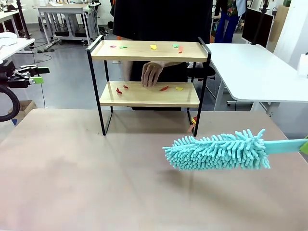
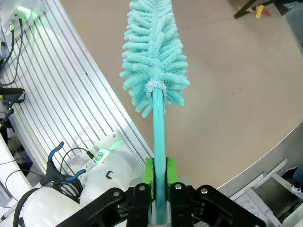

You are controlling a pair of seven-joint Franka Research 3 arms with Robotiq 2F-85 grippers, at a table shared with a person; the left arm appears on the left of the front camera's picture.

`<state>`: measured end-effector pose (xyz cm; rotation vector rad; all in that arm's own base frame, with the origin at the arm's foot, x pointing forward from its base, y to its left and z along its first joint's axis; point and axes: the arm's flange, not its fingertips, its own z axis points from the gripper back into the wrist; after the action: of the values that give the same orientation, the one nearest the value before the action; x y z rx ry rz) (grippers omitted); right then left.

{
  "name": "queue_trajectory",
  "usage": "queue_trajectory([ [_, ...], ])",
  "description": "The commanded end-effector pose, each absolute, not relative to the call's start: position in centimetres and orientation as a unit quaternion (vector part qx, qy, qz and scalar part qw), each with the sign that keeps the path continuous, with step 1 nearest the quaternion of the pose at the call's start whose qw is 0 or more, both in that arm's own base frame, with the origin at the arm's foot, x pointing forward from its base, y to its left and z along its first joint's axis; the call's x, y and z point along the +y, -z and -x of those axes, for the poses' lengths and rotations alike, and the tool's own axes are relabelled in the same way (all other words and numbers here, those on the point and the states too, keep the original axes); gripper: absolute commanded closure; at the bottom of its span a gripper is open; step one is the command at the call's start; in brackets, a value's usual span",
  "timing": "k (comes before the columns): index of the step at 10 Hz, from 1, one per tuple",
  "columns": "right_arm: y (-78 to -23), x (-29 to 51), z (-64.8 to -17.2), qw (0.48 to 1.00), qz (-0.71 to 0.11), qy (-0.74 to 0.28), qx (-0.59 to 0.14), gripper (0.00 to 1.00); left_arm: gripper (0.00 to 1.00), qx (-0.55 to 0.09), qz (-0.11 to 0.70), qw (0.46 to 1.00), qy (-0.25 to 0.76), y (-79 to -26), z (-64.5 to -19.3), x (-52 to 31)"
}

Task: Clean the shelf.
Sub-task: Clean the specific section of the Shelf indicated by the human with the Duster.

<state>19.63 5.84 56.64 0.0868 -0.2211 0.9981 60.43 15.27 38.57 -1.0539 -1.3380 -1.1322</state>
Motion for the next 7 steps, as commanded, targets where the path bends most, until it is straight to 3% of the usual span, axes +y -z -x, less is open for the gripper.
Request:
queue_trajectory([
  [1,-56.81,6.01,-19.88,0.871,-0.04,-0.476,-0.115,0.87,0.0,-0.561,0.434,0.518,0.478,-38.74,-60.38,15.28],
  [7,-56.64,5.84,-19.63,0.871,-0.042,-0.477,-0.106,0.87,0.0,-0.561,0.434,0.518,0.478,-38.74,-60.38,15.28],
])
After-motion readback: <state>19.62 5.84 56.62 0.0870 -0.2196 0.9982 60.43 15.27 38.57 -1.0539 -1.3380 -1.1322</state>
